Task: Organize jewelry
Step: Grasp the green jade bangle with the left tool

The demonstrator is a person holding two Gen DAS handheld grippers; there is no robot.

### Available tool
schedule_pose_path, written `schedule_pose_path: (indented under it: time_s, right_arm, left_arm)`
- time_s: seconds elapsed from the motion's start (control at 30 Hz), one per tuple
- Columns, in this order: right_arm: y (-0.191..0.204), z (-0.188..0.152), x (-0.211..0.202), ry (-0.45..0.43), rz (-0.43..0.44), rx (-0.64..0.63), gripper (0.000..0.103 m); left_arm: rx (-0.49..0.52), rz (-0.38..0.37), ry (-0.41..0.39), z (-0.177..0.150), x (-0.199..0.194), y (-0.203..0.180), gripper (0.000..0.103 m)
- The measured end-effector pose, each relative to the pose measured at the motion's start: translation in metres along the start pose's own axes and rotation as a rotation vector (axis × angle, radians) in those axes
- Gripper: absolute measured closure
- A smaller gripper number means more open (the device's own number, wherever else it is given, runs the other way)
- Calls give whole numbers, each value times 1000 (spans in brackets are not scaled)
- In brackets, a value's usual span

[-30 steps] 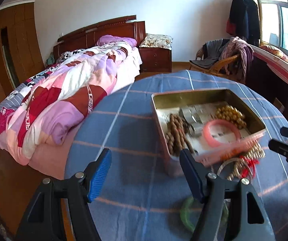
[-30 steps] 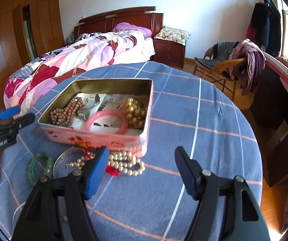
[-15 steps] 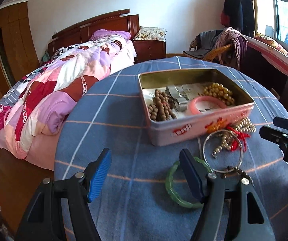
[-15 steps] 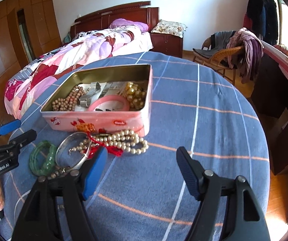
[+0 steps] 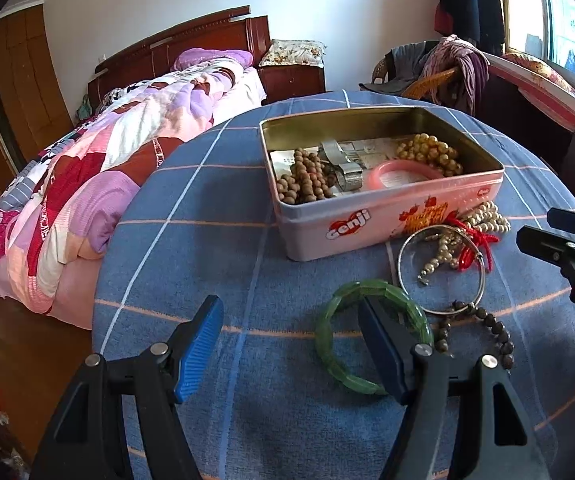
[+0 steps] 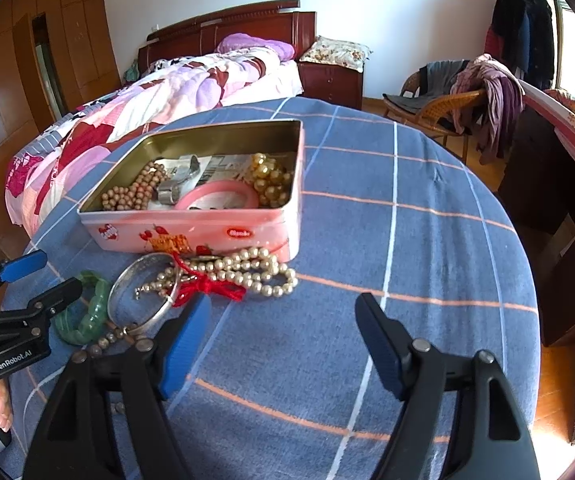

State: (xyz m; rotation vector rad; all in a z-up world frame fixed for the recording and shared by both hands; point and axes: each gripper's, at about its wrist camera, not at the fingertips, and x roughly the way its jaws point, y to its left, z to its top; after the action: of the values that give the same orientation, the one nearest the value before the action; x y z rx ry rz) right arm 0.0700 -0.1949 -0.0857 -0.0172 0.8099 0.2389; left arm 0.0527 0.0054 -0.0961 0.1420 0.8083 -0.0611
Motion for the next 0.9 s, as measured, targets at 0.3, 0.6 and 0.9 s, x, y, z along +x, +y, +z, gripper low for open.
schedule_pose_path:
  time_s: [0.3,0.6,0.9]
  right_arm:
    - [10,-1,1,2,10,-25,26]
    - [27,2,4,16,43,-49,28]
    - [51,3,18,86,105,-77,56]
  left_arm:
    - [30,-76,48,-4,8,-9,95]
    - [-33,-54,-38,6,-10,7,96]
    - [-72,-21,-37,7,-4,19,96]
